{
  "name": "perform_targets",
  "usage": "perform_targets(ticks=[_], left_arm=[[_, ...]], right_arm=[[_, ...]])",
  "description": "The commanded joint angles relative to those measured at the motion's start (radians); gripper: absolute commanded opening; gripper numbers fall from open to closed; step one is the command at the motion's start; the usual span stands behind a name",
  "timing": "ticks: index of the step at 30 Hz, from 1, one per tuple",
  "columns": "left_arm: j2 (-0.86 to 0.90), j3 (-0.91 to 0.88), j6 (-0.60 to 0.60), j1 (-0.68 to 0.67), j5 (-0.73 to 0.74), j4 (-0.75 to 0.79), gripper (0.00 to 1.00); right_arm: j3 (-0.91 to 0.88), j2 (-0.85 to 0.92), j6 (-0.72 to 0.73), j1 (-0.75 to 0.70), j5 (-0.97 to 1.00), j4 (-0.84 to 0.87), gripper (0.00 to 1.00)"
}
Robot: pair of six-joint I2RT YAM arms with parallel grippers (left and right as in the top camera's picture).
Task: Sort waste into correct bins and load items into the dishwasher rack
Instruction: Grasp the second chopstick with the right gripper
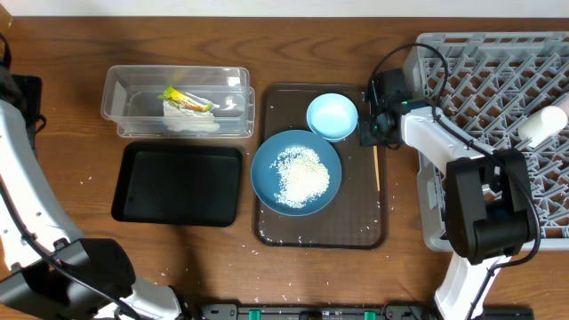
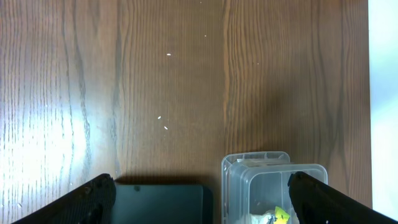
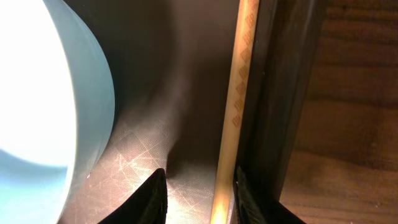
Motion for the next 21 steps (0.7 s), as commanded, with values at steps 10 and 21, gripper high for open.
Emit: perform_targets(ticks=[10,21], left_arm=[[0.006,-0.001,0.014,0.002,-0.020,-0.006,0.92],[0.006,-0.001,0.014,0.002,-0.020,-0.006,0.92]], right_arm=[[-0.037,0.013,0.019,0.009,0.026,0.024,0.23],[-0.050,0.012,0.060,0.009,0.030,0.029,0.01]])
